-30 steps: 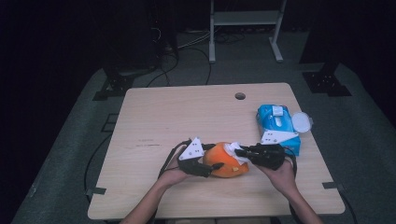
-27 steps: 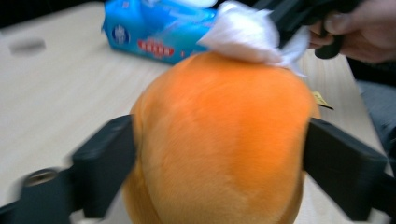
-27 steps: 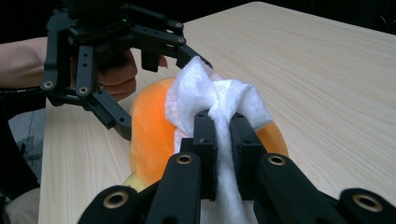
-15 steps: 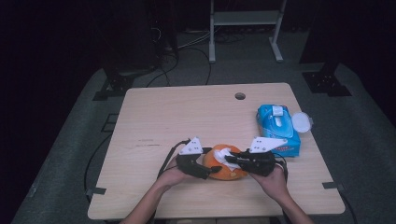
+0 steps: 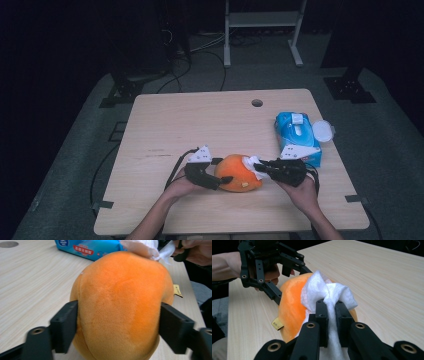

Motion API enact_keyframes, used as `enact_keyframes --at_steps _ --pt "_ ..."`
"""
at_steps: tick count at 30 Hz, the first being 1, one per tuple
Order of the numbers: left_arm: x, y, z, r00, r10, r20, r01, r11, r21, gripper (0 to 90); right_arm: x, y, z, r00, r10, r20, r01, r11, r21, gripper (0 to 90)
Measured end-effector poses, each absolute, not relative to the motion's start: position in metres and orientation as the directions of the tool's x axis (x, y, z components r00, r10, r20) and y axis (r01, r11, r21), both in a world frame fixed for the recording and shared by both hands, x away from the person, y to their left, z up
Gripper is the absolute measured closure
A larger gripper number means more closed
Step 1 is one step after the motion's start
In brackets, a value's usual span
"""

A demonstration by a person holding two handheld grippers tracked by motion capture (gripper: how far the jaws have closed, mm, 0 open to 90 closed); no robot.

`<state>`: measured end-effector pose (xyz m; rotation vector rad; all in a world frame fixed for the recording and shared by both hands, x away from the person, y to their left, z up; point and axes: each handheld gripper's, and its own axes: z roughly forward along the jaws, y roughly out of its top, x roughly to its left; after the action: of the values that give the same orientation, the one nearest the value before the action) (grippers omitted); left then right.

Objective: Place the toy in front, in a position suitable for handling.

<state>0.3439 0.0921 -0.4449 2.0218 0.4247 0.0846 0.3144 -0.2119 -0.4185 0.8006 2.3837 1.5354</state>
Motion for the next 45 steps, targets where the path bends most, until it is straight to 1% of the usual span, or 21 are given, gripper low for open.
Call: enact_keyframes --at_steps 3,5,6,8,10,11,20,22,25,27,31,37,39,42,45 --pt "0.344 0.091 -0.441 0.935 0.326 -0.138 0.272 -0.409 0.871 11.4 0.314 -0.209 -0.419 -0.836 0.537 0.115 0.33 0.324 0.887 82.2" --pt "0.345 0.092 -0.439 0.932 0.325 -0.159 0.284 -0.383 0.879 11.1 0.315 -0.206 -0.418 -0.84 0.53 0.118 0.328 0.323 0.887 82.2" --pt "0.346 0.092 -0.438 0.932 0.325 -0.162 0.285 -0.379 0.881 11.4 0.315 -0.204 -0.417 -0.843 0.525 0.117 0.324 0.324 0.889 82.2" --pt "0.346 0.093 -0.439 0.934 0.325 -0.151 0.277 -0.387 0.88 15.7 0.315 -0.199 -0.415 -0.851 0.514 0.103 0.307 0.329 0.893 82.2" --pt "0.347 0.095 -0.441 0.925 0.34 -0.169 0.3 -0.383 0.873 22.1 0.315 -0.197 -0.415 -0.853 0.513 0.094 0.3 0.335 0.893 82.1" --pt "0.348 0.096 -0.442 0.923 0.343 -0.174 0.307 -0.385 0.87 23.0 0.316 -0.198 -0.415 -0.853 0.512 0.099 0.303 0.332 0.893 82.1" --pt "0.351 0.101 -0.446 0.904 0.376 -0.203 0.351 -0.379 0.856 24.1 0.312 -0.212 -0.421 -0.844 0.516 0.143 0.345 0.32 0.882 82.1" --pt "0.352 0.1 -0.445 0.899 0.385 -0.208 0.359 -0.375 0.855 24.1 0.307 -0.212 -0.421 -0.853 0.497 0.16 0.346 0.308 0.886 82.0" --pt "0.352 0.1 -0.446 0.897 0.387 -0.212 0.362 -0.371 0.855 24.0 0.301 -0.208 -0.42 -0.875 0.463 0.144 0.319 0.327 0.89 82.0" --pt "0.351 0.101 -0.446 0.901 0.382 -0.204 0.353 -0.373 0.858 24.7 0.301 -0.206 -0.419 -0.876 0.464 0.131 0.311 0.335 0.889 82.1" --pt "0.349 0.1 -0.446 0.913 0.365 -0.182 0.326 -0.383 0.864 26.9 0.31 -0.209 -0.42 -0.861 0.49 0.136 0.325 0.325 0.888 82.2" --pt "0.344 0.097 -0.445 0.93 0.34 -0.143 0.283 -0.409 0.868 27.1 0.325 -0.221 -0.429 -0.815 0.55 0.182 0.392 0.294 0.872 82.2" --pt "0.343 0.096 -0.444 0.93 0.339 -0.138 0.279 -0.414 0.867 26.0 0.325 -0.223 -0.431 -0.813 0.546 0.203 0.406 0.281 0.87 82.2" --pt "0.341 0.094 -0.442 0.932 0.34 -0.124 0.269 -0.425 0.864 24.9 0.321 -0.221 -0.428 -0.821 0.537 0.197 0.396 0.284 0.873 82.3" --pt "0.336 0.089 -0.437 0.937 0.34 -0.08 0.239 -0.456 0.857 24.7 0.317 -0.215 -0.422 -0.834 0.518 0.19 0.372 0.275 0.887 82.3"
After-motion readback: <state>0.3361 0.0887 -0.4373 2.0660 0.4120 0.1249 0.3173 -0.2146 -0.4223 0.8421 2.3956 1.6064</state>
